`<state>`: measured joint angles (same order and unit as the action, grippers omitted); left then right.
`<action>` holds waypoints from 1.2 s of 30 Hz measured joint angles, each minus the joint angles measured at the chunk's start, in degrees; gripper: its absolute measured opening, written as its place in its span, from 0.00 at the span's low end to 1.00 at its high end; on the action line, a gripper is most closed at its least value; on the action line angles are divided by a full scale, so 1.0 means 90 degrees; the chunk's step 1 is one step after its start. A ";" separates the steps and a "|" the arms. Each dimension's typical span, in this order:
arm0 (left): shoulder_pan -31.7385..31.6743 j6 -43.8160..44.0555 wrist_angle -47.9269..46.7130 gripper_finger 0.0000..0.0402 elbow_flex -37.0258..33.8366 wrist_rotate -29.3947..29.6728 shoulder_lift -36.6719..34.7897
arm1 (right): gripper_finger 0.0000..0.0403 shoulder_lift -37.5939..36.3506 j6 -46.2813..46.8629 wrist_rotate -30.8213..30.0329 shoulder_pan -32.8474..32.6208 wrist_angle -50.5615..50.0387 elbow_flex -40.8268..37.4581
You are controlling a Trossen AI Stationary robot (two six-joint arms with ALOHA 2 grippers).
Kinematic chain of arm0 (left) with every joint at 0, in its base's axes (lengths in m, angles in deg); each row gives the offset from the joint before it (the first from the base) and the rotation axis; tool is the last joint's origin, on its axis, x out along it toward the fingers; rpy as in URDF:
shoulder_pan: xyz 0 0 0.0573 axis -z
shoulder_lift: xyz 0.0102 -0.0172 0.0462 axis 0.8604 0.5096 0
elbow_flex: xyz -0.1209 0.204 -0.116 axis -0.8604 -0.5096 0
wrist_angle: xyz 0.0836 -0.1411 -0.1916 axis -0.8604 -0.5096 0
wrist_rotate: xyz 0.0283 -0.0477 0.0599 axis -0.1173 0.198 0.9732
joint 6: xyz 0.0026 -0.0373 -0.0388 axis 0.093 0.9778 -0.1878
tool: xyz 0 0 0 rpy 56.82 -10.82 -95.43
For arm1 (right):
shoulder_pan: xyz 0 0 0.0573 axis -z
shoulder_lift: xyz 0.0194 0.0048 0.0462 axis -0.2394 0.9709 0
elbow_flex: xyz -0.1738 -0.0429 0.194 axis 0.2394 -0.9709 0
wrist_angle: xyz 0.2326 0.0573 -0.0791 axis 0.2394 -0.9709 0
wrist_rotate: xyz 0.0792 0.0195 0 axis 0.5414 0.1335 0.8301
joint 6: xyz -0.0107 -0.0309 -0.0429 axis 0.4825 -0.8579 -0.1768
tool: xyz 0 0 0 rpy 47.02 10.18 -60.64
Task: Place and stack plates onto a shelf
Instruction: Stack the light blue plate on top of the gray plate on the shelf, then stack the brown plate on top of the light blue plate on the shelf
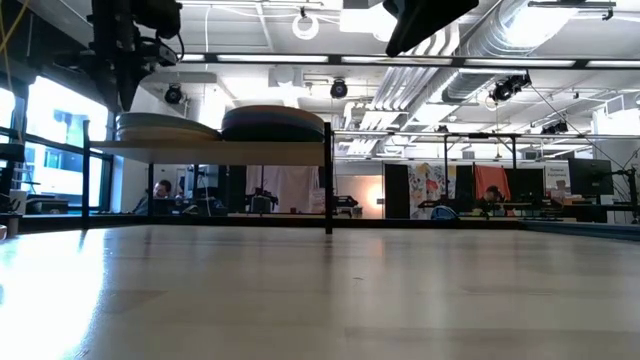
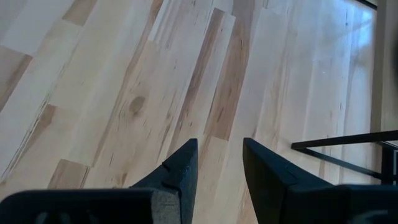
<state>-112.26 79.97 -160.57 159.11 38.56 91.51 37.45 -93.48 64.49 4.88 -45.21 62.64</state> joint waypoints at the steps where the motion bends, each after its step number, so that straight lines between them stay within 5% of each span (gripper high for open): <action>1: 0.0000 0.0007 0.0008 0.26 0.0000 0.0073 0.0034 | 0.26 0.0000 0.0000 0.0000 0.0000 -0.0002 0.0000; 13: 0.0010 -0.0073 0.0109 0.26 0.0000 0.0178 0.0439 | 0.26 0.0002 0.0000 0.0000 0.0000 -0.0035 0.0000; 21: 0.0010 -0.0111 -0.0271 0.26 0.0000 -0.0269 -0.0043 | 0.26 0.0007 0.0000 -0.0002 0.0000 -0.0068 0.0000; 24: 0.0094 0.0047 -0.0414 0.26 0.0000 -0.0963 -0.0334 | 0.26 0.0007 0.0019 -0.0002 0.0000 -0.0066 0.0000; 27: 0.0470 0.0100 -0.0388 0.26 0.0000 -0.1621 -0.0590 | 0.26 0.0007 0.0100 -0.0002 0.0000 -0.0063 0.0000; 36: 0.2722 0.1250 -0.0339 0.26 0.0000 -0.1609 -0.0973 | 0.26 0.0007 0.0168 -0.0005 0.0000 -0.0094 0.0000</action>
<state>-87.77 91.23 -163.62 159.11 24.08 82.76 37.51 -91.97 64.45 4.88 -46.06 62.64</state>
